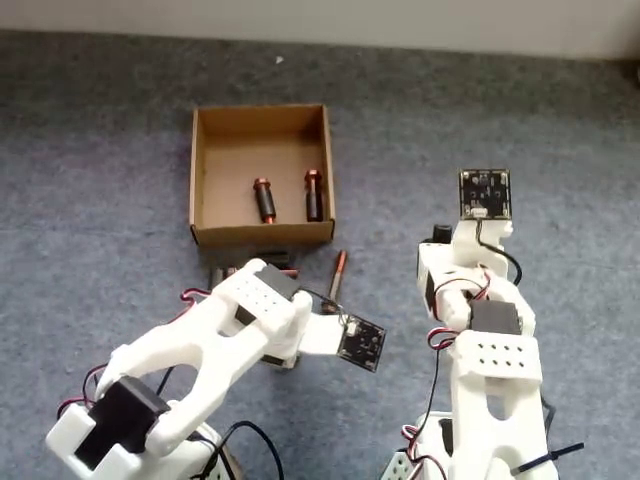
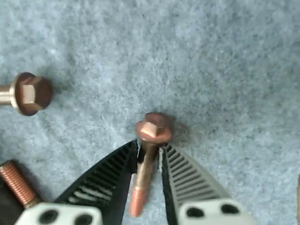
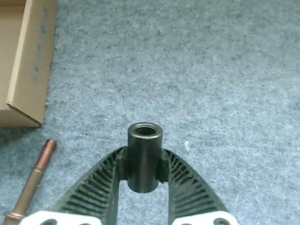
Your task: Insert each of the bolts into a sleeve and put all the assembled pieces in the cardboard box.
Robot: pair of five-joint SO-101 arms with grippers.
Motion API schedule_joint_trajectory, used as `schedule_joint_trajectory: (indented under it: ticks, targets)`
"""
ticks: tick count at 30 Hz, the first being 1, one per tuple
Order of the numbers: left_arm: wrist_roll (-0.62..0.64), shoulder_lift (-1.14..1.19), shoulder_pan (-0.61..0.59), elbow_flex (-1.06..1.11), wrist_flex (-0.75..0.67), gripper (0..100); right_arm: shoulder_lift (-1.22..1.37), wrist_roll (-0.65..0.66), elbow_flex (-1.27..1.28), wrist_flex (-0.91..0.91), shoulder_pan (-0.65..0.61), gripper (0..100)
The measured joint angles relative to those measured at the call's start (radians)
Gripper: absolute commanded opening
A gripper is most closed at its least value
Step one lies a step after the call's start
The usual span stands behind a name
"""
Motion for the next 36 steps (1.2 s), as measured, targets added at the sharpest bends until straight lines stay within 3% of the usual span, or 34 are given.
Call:
schedule_joint_trajectory:
  ticks: [11,36]
  targets:
    - [0.006,-0.003,0.038,0.023,-0.002,1,0.0,0.0,0.0,0.0,0.0,0.5]
    - [0.559,-0.489,0.04,0.02,0.002,1,0.0,0.0,0.0,0.0,-0.002,0.5]
